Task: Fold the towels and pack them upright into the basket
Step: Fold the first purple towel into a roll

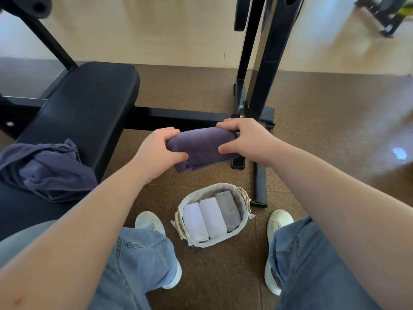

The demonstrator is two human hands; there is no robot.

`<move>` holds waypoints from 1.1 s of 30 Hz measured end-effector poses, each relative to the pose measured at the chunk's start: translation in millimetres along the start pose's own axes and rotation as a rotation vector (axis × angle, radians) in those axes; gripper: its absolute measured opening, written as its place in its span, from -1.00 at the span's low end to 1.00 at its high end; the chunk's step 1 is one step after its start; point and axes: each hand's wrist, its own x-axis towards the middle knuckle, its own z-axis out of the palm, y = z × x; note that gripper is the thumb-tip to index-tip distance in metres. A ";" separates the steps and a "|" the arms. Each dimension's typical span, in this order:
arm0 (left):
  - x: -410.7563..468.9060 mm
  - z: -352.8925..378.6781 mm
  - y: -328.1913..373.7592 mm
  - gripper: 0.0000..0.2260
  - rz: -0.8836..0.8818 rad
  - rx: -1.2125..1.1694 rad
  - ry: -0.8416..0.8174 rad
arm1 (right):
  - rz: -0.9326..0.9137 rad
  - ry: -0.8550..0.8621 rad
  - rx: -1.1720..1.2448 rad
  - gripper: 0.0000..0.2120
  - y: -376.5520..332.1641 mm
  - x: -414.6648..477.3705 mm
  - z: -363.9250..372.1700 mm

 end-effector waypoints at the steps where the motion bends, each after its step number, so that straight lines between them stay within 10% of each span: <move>1: 1.1 0.5 0.2 -0.41 0.011 0.022 0.010 | 0.002 0.005 -0.023 -0.41 0.7 1.6 0.2; 11: 5.0 -0.3 -1.3 -0.69 -0.064 -0.019 0.143 | -0.017 0.039 -0.282 -0.67 12.2 2.5 5.5; 24: -17.9 1.3 -8.0 -0.51 -0.064 -0.728 -0.200 | 0.241 -0.362 0.554 -0.66 11.2 -25.2 -17.0; 33: -29.9 30.6 -1.6 -0.80 0.090 0.030 0.110 | 0.140 -0.019 -0.049 -0.74 9.4 -43.3 21.3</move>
